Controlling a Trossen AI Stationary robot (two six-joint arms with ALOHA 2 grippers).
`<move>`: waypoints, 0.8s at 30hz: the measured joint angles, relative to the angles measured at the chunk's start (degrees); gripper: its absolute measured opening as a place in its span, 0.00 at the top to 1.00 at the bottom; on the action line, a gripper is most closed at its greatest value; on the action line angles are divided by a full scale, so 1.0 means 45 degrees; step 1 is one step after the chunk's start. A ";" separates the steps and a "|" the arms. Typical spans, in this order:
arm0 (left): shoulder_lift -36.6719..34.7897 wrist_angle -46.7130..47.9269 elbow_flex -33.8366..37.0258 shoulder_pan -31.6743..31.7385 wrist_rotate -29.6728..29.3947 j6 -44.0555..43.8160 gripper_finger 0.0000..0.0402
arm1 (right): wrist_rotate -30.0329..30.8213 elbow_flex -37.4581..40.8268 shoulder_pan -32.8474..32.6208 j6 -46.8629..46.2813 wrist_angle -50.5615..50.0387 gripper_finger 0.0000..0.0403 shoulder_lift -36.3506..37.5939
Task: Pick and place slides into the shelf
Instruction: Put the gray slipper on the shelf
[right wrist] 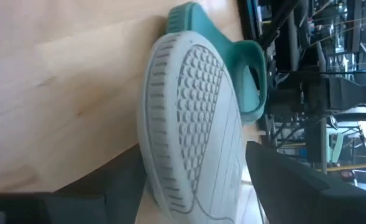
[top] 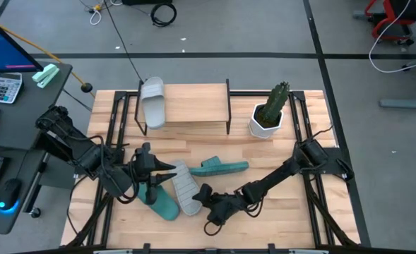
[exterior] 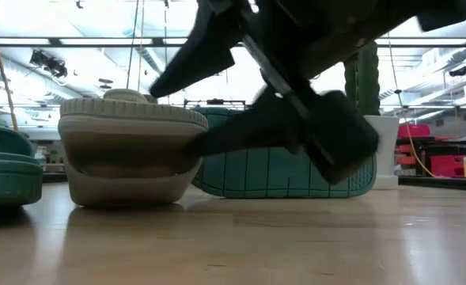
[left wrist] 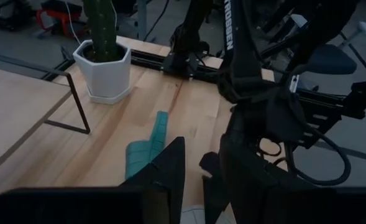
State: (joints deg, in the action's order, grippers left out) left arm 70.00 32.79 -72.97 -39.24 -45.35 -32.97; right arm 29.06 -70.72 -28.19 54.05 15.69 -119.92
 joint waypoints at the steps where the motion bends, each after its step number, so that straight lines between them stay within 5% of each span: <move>1: 0.0000 -0.0081 0.0000 0.0000 -0.0036 0.0117 0.74 | -0.0099 0.0000 0.0049 -0.0002 0.0101 0.33 0.0000; 7: 0.0000 -0.0539 -0.0005 0.0000 -0.0222 0.0485 0.76 | -0.0871 -0.0506 0.0245 -0.0412 0.0223 0.51 -0.0112; 14: 0.0000 -0.0578 -0.0005 0.0000 -0.0227 0.0485 0.77 | -0.0906 -0.2139 0.0236 -0.1331 -0.1437 0.92 -0.0112; 24: 0.0000 -0.0553 -0.0005 0.0000 -0.0247 0.0718 0.79 | -0.0872 -0.4554 0.0327 -0.3081 -0.5191 0.93 0.0297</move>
State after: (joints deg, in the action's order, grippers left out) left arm 70.00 30.30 -72.99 -39.24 -46.46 -29.74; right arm 25.14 -91.21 -26.72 40.19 -7.67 -118.58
